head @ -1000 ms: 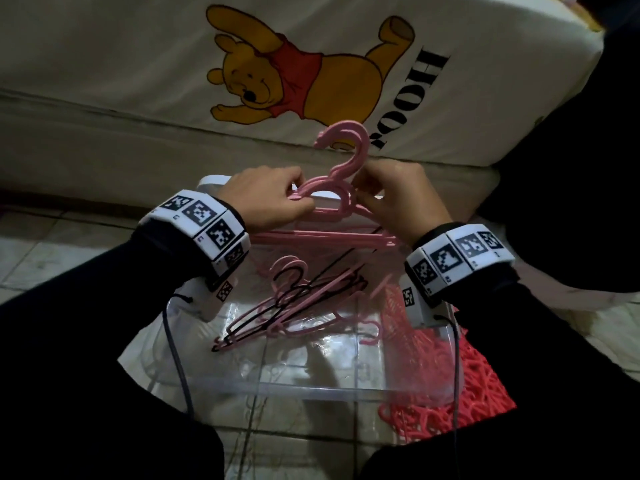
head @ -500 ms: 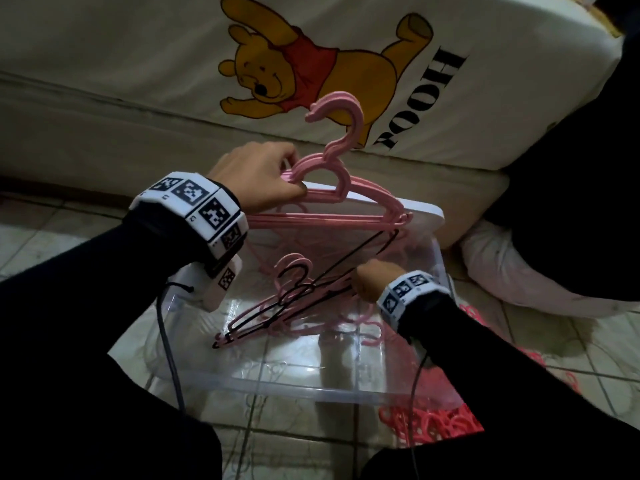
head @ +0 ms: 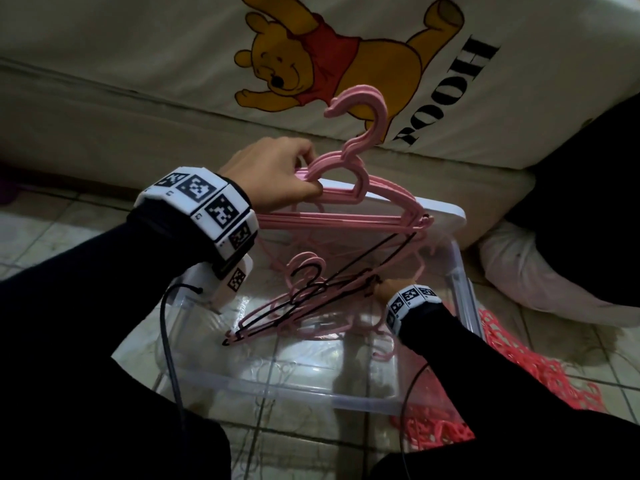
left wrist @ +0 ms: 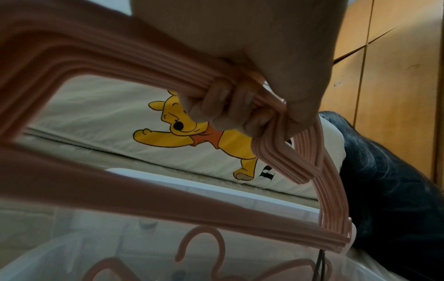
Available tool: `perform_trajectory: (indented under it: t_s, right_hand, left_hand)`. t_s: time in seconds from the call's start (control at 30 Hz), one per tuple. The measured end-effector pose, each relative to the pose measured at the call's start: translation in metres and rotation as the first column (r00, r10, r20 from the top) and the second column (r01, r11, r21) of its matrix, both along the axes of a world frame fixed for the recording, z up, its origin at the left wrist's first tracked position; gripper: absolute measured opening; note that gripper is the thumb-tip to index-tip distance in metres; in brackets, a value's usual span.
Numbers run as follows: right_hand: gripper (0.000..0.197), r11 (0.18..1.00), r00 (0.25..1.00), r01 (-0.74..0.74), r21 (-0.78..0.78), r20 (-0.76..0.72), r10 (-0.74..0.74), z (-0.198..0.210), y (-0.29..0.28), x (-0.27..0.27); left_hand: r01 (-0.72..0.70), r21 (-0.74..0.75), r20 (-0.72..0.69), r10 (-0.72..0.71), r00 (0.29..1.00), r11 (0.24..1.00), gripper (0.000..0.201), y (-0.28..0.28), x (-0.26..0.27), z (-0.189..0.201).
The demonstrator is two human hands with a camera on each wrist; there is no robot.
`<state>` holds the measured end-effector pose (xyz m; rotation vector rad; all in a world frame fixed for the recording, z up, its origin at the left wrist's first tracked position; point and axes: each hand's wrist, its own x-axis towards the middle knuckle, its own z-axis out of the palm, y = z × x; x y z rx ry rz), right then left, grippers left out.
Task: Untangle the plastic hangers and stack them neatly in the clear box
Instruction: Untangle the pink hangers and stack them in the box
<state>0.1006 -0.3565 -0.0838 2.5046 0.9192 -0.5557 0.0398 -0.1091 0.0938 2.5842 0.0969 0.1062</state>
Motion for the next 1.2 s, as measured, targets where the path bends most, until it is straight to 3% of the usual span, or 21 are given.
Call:
perform_trajectory:
  t_s: [0.17,0.43,0.57,0.73,0.9,1.03,1.13,1.2]
  right_hand:
    - [0.031,0.999,0.993,-0.037,-0.018,-0.110,0.035,0.016,0.012,0.005]
    - [0.029,0.965,0.992,-0.023,0.263,-0.113,0.054,0.080,0.019,-0.010]
    - [0.028,0.903,0.994,-0.082,0.422,-0.032,0.105,0.109,0.011,-0.017]
    - [0.017,0.904,0.999,-0.037,0.427,0.022,0.031,0.127,0.000,-0.013]
    - [0.017,0.891,0.995,-0.094,0.443,0.027,0.091,0.134,0.005,-0.017]
    - [0.015,0.765,0.994,-0.107,0.636,0.069,0.082,0.163,0.009,-0.015]
    - [0.010,0.651,0.991,-0.132,0.747,0.122,0.061,0.187,0.008,-0.012]
    - [0.007,0.589,0.988,-0.144,0.796,0.153,0.034,0.197,0.008,-0.011]
  left_hand:
    - [0.024,-0.029,-0.026,-0.025,0.999,0.999,0.020,0.001,0.000,0.001]
    - [0.052,-0.051,-0.023,-0.053,0.998,0.997,0.020,-0.005,-0.006,0.009]
    - [0.033,-0.061,-0.005,-0.033,0.999,0.998,0.041,-0.005,-0.014,0.013]
    - [-0.035,-0.232,0.047,0.047,0.998,0.972,0.060,-0.001,-0.023,0.019]
    - [-0.068,-0.416,0.145,0.140,0.980,0.907,0.069,0.004,-0.023,0.025]
    - [-0.071,-0.400,0.169,0.149,0.974,0.914,0.073,0.012,-0.018,0.023]
    - [-0.030,-0.375,0.149,0.092,0.985,0.927,0.085,0.011,-0.016,0.018]
    - [0.002,-0.344,0.133,0.047,0.990,0.939,0.083,0.007,-0.017,0.016]
